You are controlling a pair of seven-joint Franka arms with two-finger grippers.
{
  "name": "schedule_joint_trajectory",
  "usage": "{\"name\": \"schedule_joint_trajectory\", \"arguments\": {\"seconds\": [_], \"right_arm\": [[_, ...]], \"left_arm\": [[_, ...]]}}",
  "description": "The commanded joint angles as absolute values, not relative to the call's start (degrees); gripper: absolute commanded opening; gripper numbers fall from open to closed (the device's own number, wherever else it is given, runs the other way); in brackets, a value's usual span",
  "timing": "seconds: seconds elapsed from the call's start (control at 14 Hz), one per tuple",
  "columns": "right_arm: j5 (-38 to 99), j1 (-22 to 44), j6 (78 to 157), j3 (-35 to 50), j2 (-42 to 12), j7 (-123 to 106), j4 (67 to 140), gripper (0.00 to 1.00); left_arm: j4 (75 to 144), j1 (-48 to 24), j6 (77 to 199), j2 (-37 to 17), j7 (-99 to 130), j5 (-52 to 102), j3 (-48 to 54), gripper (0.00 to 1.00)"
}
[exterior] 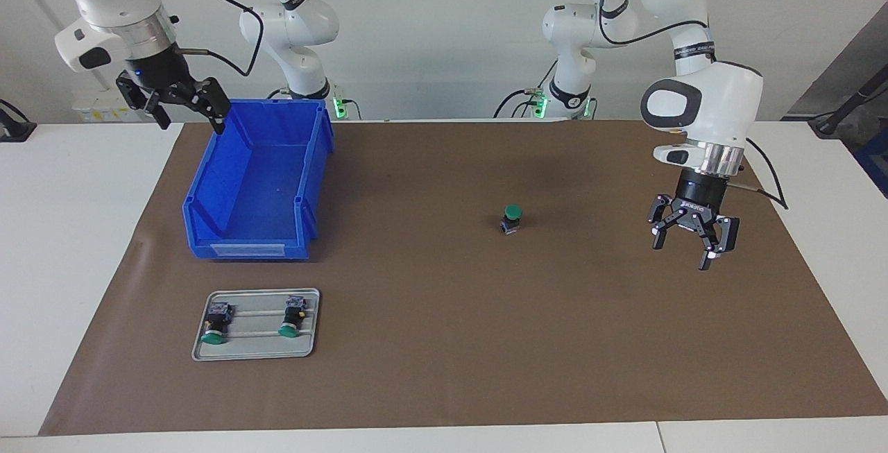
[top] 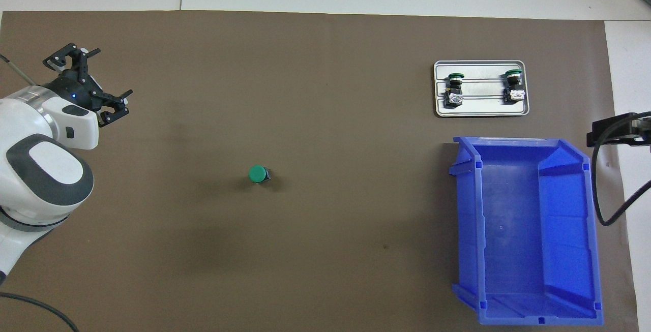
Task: Place and press button with both arms
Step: 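Raise the left gripper away from the button toward the robot, then move the left gripper back above the green button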
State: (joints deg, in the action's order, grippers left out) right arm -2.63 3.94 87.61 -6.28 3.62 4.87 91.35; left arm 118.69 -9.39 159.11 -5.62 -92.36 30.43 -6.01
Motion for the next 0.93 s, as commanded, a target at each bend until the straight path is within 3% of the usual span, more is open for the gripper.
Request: {"name": "schedule_joint_trajectory", "arguments": {"seconds": [0.0,0.36,0.72,0.86], "right_arm": [[-2.2,3.25,87.19,-5.8,4.04,3.69,91.32,1.0],[-2.2,3.25,87.19,-5.8,4.13,3.69,91.32,1.0],[-2.2,3.25,87.19,-5.8,4.13,3.69,91.32,1.0],[-2.2,3.25,87.19,-5.8,4.13,3.69,91.32,1.0]], "left_arm": [[114.53,-9.31,150.86,-6.42,-82.05,21.83,-6.24,1.0],[109.78,-11.33,133.81,-6.33,-51.64,8.11,-6.15,1.0],[107.58,-14.23,119.9,-5.45,-39.55,2.99,-6.15,1.0],[105.4,-15.46,116.91,-5.71,-39.2,1.94,-6.07,0.92]]}}
